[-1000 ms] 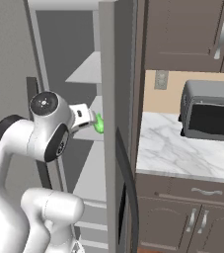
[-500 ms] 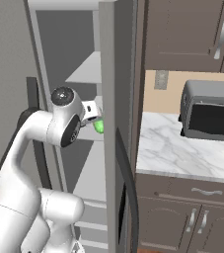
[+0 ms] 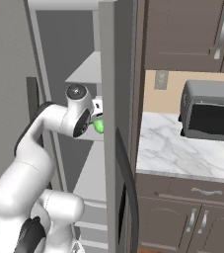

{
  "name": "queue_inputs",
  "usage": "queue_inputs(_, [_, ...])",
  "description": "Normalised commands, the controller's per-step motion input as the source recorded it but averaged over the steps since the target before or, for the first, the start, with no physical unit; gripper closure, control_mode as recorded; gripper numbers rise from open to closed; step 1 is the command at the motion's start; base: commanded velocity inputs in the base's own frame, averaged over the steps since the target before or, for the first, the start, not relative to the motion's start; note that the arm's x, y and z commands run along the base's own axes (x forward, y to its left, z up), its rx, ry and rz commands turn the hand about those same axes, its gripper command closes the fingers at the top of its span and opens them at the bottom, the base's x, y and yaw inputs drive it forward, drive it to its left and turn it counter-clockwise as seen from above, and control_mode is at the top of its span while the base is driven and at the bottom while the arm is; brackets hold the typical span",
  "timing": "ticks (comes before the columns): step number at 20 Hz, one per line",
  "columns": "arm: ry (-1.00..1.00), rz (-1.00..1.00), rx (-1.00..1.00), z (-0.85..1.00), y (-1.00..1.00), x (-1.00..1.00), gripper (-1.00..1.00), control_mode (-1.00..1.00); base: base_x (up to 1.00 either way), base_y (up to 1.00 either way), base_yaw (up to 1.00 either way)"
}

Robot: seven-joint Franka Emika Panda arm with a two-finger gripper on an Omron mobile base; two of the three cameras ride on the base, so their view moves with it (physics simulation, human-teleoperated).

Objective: Take the corn and lemon wedge from the highest rack and move them to the second highest rack where the peach and orange are located, to maximize freezer space. Close the freezer door after rearranging.

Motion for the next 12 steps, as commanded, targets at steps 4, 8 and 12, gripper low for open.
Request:
queue_inputs(4, [0.02,0.00,0.04,-0.19,-0.15,0.59,1.00,-1.00,0.00,0.00,0.00])
queue_inputs(8, [0.08,0.00,0.07,0.00,-0.19,0.62,1.00,-1.00,0.00,0.00,0.00])
queue_inputs(12, [0.01,0.00,0.04,-0.16,-0.11,0.55,1.00,-1.00,0.00,0.00,0.00])
